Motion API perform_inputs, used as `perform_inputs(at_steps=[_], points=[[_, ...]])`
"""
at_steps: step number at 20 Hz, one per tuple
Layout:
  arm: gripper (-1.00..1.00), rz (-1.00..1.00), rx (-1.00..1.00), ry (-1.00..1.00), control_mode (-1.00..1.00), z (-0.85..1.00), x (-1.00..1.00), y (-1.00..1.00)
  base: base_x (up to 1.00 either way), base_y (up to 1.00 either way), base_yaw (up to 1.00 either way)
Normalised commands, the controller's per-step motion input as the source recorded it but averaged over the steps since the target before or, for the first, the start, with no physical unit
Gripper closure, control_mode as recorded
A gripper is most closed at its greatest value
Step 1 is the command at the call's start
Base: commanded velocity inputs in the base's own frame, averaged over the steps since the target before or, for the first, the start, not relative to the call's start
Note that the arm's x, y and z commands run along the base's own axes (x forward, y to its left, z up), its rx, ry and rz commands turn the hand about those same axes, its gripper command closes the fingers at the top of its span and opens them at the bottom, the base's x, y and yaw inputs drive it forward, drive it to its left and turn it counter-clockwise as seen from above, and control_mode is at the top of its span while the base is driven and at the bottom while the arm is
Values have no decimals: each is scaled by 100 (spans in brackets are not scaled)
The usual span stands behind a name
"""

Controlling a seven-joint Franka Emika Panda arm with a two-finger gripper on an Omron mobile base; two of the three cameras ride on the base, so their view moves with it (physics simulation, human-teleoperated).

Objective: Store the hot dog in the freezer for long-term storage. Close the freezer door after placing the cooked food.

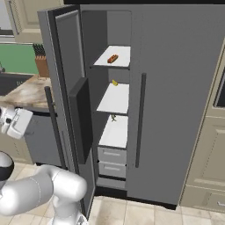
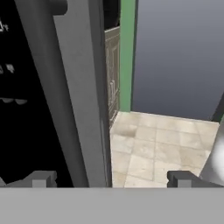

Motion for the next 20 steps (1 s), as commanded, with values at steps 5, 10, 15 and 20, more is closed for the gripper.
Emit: perform_inputs(at_steps=[5, 10, 15, 20], points=[[-100, 0, -10, 0, -100, -1, 25, -5, 0, 0, 0], [-100, 0, 0, 7, -100, 0, 20, -10, 0, 0, 0], [-100, 0, 0, 13, -100, -3, 10, -12, 0, 0, 0], [-100, 0, 0, 13, -100, -8, 10, -13, 0, 0, 0]])
